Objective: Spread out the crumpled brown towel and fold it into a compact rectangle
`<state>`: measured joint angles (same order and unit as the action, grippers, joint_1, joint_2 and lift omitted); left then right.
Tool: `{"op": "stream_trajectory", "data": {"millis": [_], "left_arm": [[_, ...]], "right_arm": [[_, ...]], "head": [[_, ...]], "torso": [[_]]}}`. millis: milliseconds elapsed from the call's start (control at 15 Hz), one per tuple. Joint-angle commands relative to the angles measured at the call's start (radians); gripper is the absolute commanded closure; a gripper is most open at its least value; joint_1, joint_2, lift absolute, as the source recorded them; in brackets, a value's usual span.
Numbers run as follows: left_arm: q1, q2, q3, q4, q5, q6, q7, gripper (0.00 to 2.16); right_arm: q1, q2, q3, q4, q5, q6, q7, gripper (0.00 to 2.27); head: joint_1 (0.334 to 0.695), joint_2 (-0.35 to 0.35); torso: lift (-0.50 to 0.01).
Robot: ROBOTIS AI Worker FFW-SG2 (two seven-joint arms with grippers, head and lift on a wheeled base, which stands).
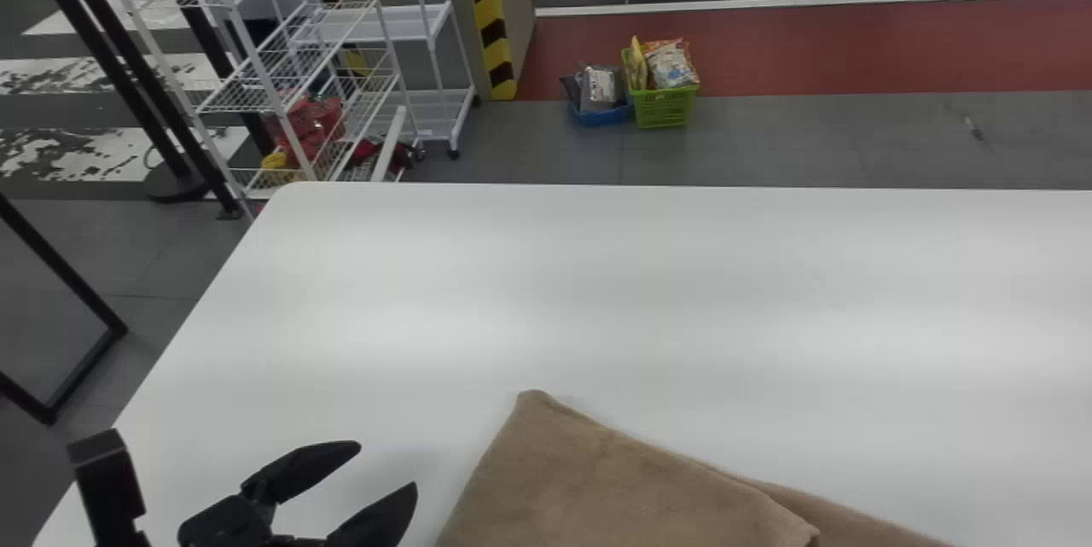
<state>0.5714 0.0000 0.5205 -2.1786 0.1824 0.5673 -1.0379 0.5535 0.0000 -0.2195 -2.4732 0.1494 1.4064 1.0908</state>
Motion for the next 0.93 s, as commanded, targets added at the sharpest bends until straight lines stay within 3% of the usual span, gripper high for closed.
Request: {"op": "stream_trajectory", "data": {"millis": [0, 467, 867], "left_arm": [[-0.002, -0.003, 0.006, 0.003, 0.000, 0.000, -0.005, 0.05], [-0.002, -0.003, 0.007, 0.013, 0.000, 0.000, -0.024, 0.05], [-0.005, -0.003, 0.006, 0.017, -0.001, 0.000, -0.028, 0.05]], "right_arm": [[-0.009, 0.000, 0.058, 0.000, 0.012, 0.001, -0.039, 0.22], [-0.069, 0.001, 0.180, 0.014, 0.032, 0.038, -0.127, 0.29], [-0.103, 0.001, 0.209, 0.028, 0.082, 0.133, -0.131, 0.29]], "head": [[0.695, 0.231], [0.695, 0.313], [0.695, 0.327]], "torso": [[-0.127], [-0.127], [-0.127]]}}
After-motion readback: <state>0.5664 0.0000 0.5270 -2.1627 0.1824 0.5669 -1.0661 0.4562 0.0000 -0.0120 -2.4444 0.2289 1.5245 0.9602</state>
